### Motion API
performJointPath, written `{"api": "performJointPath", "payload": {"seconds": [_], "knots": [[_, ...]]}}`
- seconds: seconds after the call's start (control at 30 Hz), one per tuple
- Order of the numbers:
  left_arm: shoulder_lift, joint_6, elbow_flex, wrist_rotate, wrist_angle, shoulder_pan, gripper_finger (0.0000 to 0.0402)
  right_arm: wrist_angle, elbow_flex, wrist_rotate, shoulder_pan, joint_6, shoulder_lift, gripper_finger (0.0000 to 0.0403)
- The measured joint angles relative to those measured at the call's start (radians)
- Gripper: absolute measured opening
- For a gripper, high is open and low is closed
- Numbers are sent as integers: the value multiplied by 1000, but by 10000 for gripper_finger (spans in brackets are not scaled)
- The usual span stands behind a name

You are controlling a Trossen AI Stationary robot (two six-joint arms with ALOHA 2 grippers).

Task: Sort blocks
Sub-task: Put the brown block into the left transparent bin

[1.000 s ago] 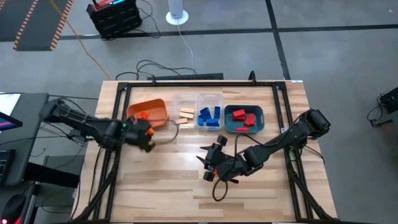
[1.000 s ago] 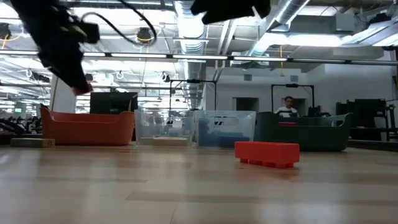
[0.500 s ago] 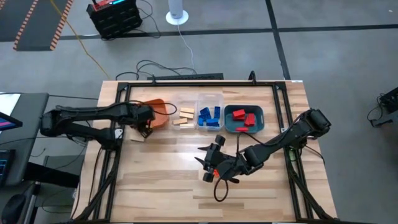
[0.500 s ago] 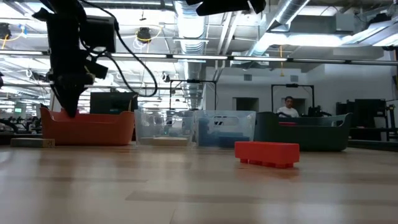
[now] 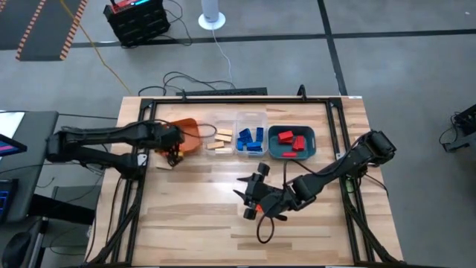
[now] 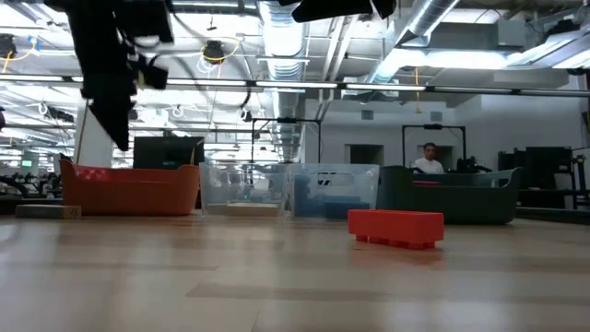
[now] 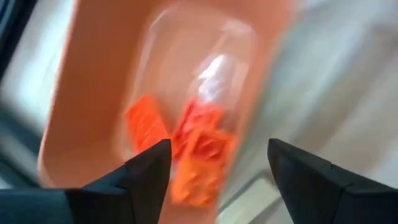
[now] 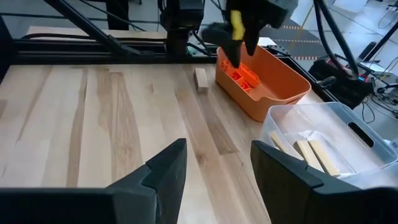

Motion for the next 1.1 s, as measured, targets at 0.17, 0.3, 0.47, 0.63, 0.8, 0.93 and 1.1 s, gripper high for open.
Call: {"api": "performJointPath", "payload": {"seconds": [0.17, 0.3, 0.47, 0.63, 0.8, 0.93, 1.1], "knots": [[-17, 136, 7, 25, 39, -287, 256, 0, 0, 0, 0, 1, 0, 210], [44, 88, -2, 2, -18, -456, 255, 10, 0, 0, 0, 2, 0, 210], [203, 34, -4, 50, -80, -495, 249, 26, 0, 0, 0, 2, 0, 210], [357, 117, -4, 52, -88, -497, 237, 26, 0, 0, 3, 2, 0, 210], [443, 201, -4, 56, -110, -495, 231, 26, 0, 0, 9, 2, 0, 210], [457, 233, -4, 62, -107, -465, 231, 26, 0, -2, 9, 2, 0, 210], [456, 289, -4, 79, -84, -390, 231, 27, 0, -1, 8, 2, 0, 210]]}}
